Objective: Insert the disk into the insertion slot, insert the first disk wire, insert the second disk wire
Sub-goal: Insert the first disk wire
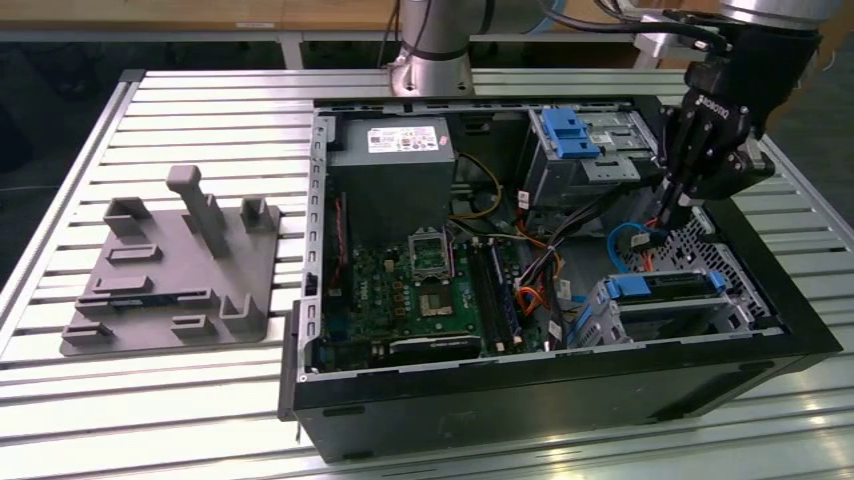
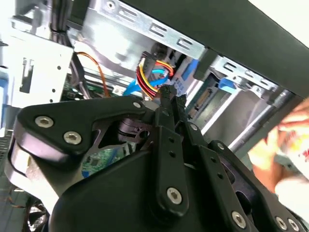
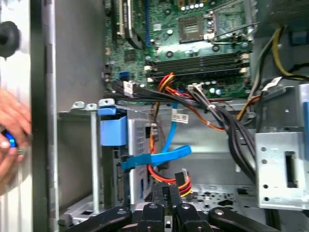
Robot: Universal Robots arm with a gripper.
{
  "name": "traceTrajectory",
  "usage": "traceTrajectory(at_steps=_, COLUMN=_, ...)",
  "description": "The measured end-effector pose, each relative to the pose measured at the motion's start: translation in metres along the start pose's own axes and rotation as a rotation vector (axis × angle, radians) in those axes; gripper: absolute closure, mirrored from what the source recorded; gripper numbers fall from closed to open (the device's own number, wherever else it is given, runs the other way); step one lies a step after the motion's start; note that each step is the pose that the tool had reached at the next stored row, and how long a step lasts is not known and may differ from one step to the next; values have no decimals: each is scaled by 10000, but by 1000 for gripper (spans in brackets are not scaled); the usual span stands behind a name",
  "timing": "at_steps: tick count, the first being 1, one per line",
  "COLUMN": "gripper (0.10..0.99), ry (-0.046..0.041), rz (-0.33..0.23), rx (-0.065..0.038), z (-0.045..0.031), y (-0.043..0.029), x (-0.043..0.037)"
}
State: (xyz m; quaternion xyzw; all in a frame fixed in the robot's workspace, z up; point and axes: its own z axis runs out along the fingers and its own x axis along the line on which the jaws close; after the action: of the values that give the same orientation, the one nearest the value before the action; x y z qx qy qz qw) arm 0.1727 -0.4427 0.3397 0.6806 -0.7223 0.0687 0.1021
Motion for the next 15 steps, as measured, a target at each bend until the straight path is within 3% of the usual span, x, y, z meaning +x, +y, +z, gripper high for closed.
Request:
traceTrajectory(at_steps=2, gripper=925, ry=-248, rz=-13, rx=-13, z=-5, y=-1, x=21)
traceTrajectory(at_steps=4, gripper=925, ry=-397, rz=-22, rx=-25, z=-15, y=-2, x=47)
traceTrajectory(at_steps=12, gripper=925, ry=-417, rz=-33, rx=-68, z=2, y=-11, x=176)
traceTrajectory(at_steps=15, gripper=925, ry=-493, rz=-36, rx=-71, z=15, y=-16, x=230)
